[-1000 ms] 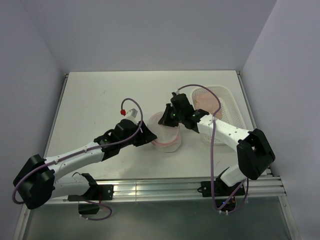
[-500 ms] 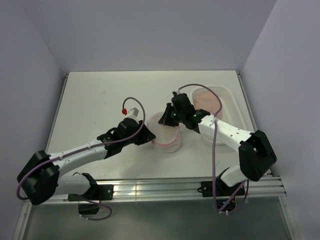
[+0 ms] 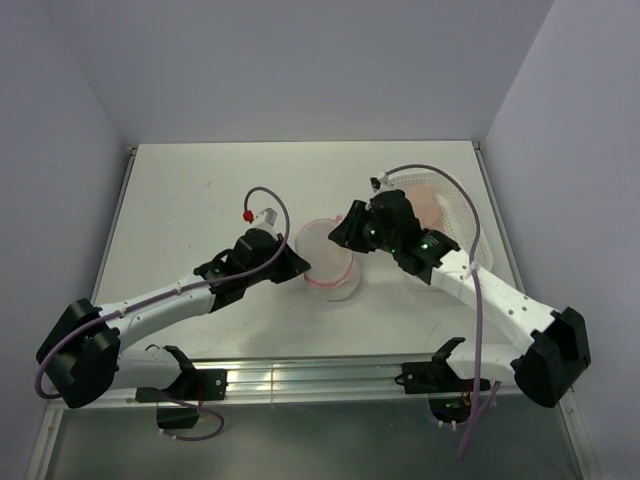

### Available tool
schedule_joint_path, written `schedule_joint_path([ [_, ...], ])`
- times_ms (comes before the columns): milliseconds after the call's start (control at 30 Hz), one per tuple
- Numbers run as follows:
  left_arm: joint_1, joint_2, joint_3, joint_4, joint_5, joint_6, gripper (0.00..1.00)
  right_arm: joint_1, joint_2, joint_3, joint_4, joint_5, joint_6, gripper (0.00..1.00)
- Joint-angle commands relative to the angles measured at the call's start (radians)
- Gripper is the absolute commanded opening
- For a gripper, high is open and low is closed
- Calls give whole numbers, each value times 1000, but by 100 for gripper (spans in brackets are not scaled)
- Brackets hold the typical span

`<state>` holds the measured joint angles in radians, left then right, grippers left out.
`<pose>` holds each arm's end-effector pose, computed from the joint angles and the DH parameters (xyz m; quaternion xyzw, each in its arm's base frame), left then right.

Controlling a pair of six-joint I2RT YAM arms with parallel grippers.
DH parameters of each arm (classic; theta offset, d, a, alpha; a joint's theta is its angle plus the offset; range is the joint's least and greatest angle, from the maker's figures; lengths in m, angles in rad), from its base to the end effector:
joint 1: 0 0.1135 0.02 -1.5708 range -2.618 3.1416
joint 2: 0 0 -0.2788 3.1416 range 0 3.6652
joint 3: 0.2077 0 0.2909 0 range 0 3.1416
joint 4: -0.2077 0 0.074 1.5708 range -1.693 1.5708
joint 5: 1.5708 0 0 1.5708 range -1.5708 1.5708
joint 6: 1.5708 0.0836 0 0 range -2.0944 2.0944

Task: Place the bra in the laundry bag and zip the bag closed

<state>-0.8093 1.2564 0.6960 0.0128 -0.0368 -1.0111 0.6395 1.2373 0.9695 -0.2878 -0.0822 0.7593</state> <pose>0.2377 -0.2449 0.1961 -0.0968 0.8665 -0.3767 0.3130 0.2790 0.2160 0.2765 0.0323 0.8728 0.3401 0.3485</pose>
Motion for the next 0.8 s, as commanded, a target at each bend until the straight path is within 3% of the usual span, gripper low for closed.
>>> schedule_joint_path([
  [0,50,-17,-25,76,70,-6,0,-17,-109,-70,-36,41,-15,34],
  [167,180,-69,-177,307,302,-83,0,-49,-219,-179,-30,25,1,37],
  [367,234,-52,-266,530,439,-122,0,-70,-286,-288,27,-27,17,42],
  [567,243,-46,-293,656,523,-156,0,-81,-248,-327,142,-93,32,48],
  [767,257,-45,-286,661,561,-158,0,-84,-211,-342,196,-117,48,49],
])
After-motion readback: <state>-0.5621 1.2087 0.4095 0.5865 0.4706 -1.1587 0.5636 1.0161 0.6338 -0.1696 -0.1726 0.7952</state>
